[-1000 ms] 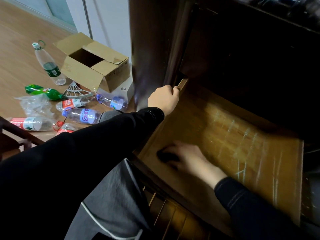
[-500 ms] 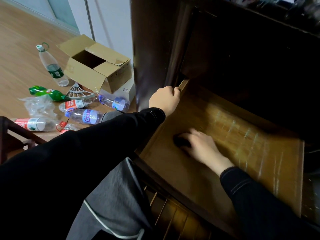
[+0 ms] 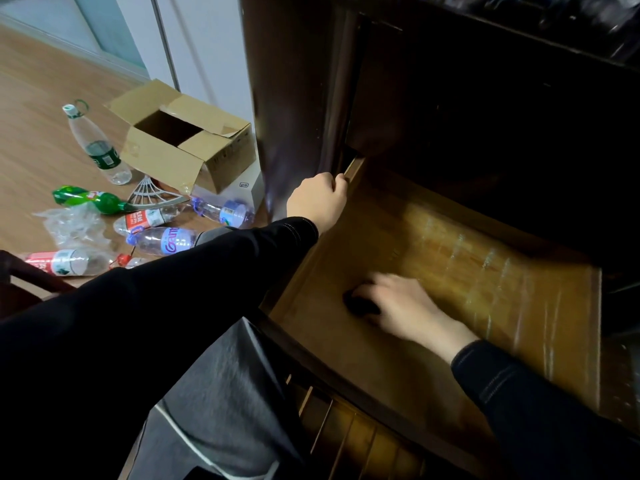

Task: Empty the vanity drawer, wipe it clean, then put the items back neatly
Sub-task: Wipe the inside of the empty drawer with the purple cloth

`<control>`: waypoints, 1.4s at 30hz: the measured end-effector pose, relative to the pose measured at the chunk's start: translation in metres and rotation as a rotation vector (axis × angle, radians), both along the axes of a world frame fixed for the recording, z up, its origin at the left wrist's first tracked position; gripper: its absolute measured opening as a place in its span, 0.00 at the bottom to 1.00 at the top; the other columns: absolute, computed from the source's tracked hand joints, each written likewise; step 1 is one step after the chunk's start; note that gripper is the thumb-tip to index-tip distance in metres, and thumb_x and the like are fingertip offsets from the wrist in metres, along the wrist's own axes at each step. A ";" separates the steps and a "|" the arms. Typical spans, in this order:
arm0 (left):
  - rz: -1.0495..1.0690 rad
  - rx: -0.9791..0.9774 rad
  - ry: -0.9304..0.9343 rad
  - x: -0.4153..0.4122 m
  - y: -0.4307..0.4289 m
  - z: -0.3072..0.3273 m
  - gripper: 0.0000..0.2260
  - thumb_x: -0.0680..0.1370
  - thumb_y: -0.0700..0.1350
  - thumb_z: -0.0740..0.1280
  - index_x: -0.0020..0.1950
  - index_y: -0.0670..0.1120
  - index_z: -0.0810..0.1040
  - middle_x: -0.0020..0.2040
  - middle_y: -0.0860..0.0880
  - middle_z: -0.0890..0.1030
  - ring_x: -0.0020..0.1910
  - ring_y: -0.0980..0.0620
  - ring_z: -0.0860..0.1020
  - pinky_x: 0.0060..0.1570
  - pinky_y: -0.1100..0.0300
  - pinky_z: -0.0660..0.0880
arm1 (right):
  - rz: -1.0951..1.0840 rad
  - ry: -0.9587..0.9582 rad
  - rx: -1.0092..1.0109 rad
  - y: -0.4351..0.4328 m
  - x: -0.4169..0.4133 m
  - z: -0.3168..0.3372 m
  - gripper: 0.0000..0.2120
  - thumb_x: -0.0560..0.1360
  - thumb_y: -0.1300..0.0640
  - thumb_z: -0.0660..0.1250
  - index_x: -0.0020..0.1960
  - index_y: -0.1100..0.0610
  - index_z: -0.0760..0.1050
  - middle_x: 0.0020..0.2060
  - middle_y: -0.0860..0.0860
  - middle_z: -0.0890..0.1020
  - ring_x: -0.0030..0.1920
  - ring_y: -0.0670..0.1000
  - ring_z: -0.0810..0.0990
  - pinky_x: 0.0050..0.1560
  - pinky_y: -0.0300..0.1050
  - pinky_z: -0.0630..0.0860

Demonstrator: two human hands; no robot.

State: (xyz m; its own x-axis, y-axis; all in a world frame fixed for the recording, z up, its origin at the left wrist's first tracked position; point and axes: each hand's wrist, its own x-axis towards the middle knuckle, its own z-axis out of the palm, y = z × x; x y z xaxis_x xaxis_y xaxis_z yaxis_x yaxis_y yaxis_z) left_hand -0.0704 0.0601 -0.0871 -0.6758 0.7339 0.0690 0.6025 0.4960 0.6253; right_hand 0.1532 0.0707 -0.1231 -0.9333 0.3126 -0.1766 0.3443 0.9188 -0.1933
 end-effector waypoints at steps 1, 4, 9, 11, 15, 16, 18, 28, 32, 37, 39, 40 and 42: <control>0.001 0.004 -0.001 0.000 0.001 -0.001 0.21 0.83 0.57 0.52 0.45 0.44 0.76 0.41 0.47 0.79 0.41 0.45 0.78 0.39 0.55 0.68 | 0.091 -0.025 -0.020 -0.013 0.006 -0.003 0.21 0.79 0.58 0.68 0.70 0.44 0.74 0.63 0.47 0.75 0.62 0.51 0.77 0.56 0.45 0.79; 0.002 0.010 0.005 -0.001 0.002 -0.003 0.21 0.82 0.57 0.52 0.45 0.45 0.77 0.39 0.48 0.79 0.40 0.46 0.78 0.39 0.55 0.69 | 0.292 -0.071 -0.200 -0.049 0.018 -0.002 0.20 0.78 0.56 0.69 0.69 0.43 0.75 0.60 0.46 0.77 0.57 0.51 0.79 0.53 0.46 0.79; 0.011 -0.004 0.015 -0.001 0.001 -0.002 0.21 0.82 0.58 0.52 0.46 0.45 0.77 0.42 0.46 0.80 0.41 0.44 0.77 0.41 0.54 0.70 | 0.109 -0.043 -0.055 -0.007 0.004 0.007 0.20 0.80 0.60 0.65 0.69 0.45 0.75 0.61 0.47 0.76 0.62 0.52 0.77 0.56 0.49 0.79; 0.013 -0.009 0.025 -0.001 0.001 -0.002 0.21 0.82 0.58 0.52 0.45 0.46 0.77 0.42 0.46 0.79 0.41 0.43 0.76 0.41 0.54 0.68 | 0.041 -0.020 -0.003 -0.003 0.006 0.006 0.20 0.79 0.62 0.66 0.68 0.47 0.75 0.60 0.48 0.76 0.62 0.53 0.77 0.56 0.50 0.80; 0.011 -0.004 0.026 -0.001 0.001 -0.003 0.21 0.82 0.58 0.53 0.44 0.46 0.77 0.40 0.47 0.79 0.40 0.45 0.77 0.40 0.55 0.69 | 0.234 -0.022 -0.147 -0.044 0.021 -0.001 0.20 0.78 0.57 0.70 0.68 0.45 0.75 0.62 0.47 0.77 0.59 0.52 0.78 0.55 0.48 0.80; 0.011 -0.006 0.024 0.000 0.001 -0.002 0.21 0.82 0.58 0.52 0.43 0.46 0.76 0.39 0.48 0.78 0.40 0.45 0.77 0.39 0.55 0.68 | 0.254 -0.038 -0.197 -0.047 0.022 -0.002 0.20 0.78 0.56 0.70 0.68 0.44 0.75 0.62 0.47 0.77 0.60 0.51 0.78 0.56 0.47 0.80; 0.017 -0.010 0.025 0.000 0.001 -0.001 0.21 0.81 0.58 0.52 0.42 0.46 0.75 0.36 0.50 0.76 0.38 0.46 0.76 0.37 0.55 0.66 | 0.180 -0.044 -0.206 -0.032 0.018 0.001 0.20 0.78 0.53 0.70 0.69 0.43 0.75 0.62 0.45 0.77 0.61 0.49 0.78 0.57 0.44 0.79; 0.016 -0.005 0.018 -0.002 0.000 -0.002 0.21 0.82 0.58 0.52 0.43 0.46 0.76 0.36 0.50 0.76 0.35 0.50 0.75 0.34 0.57 0.64 | 0.254 -0.089 -0.187 -0.051 0.041 0.000 0.22 0.77 0.60 0.68 0.69 0.44 0.74 0.63 0.48 0.77 0.59 0.53 0.79 0.56 0.49 0.80; 0.008 -0.008 0.012 -0.001 -0.001 -0.001 0.21 0.82 0.58 0.52 0.45 0.45 0.77 0.39 0.48 0.78 0.38 0.47 0.76 0.38 0.56 0.66 | 0.125 -0.083 -0.128 -0.020 0.035 0.004 0.21 0.79 0.59 0.67 0.70 0.44 0.74 0.61 0.45 0.76 0.62 0.49 0.77 0.56 0.44 0.79; 0.006 -0.007 0.021 -0.001 -0.001 -0.001 0.21 0.82 0.58 0.52 0.44 0.46 0.76 0.39 0.47 0.79 0.39 0.46 0.77 0.39 0.56 0.67 | -0.052 -0.059 0.001 0.000 0.029 0.006 0.18 0.79 0.61 0.66 0.66 0.49 0.75 0.54 0.45 0.73 0.56 0.50 0.77 0.45 0.41 0.77; 0.011 -0.003 0.014 -0.001 0.000 -0.002 0.21 0.82 0.58 0.52 0.44 0.46 0.76 0.38 0.48 0.78 0.38 0.48 0.77 0.38 0.56 0.66 | 0.135 -0.093 -0.068 -0.028 0.040 -0.001 0.20 0.77 0.63 0.68 0.67 0.49 0.76 0.58 0.48 0.76 0.58 0.51 0.78 0.50 0.43 0.79; 0.013 -0.001 0.008 -0.001 0.000 -0.002 0.21 0.82 0.58 0.52 0.43 0.46 0.75 0.38 0.48 0.78 0.38 0.48 0.77 0.38 0.56 0.66 | 0.237 -0.106 -0.111 -0.043 0.046 -0.002 0.22 0.76 0.63 0.68 0.67 0.48 0.75 0.61 0.49 0.77 0.58 0.53 0.79 0.53 0.47 0.80; 0.011 0.001 -0.007 -0.001 -0.001 -0.001 0.21 0.82 0.58 0.52 0.43 0.46 0.76 0.39 0.48 0.78 0.38 0.48 0.77 0.38 0.56 0.67 | 0.330 -0.149 -0.167 -0.049 0.051 -0.004 0.22 0.76 0.64 0.67 0.67 0.47 0.75 0.63 0.50 0.77 0.58 0.54 0.79 0.52 0.50 0.80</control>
State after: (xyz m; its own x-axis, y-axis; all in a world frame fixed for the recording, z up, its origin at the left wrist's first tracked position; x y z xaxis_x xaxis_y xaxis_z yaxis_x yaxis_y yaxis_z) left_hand -0.0712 0.0594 -0.0882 -0.6846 0.7261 0.0649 0.5926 0.5025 0.6295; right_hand 0.2045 0.0219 -0.1271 -0.9391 -0.0440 -0.3409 0.0718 0.9448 -0.3197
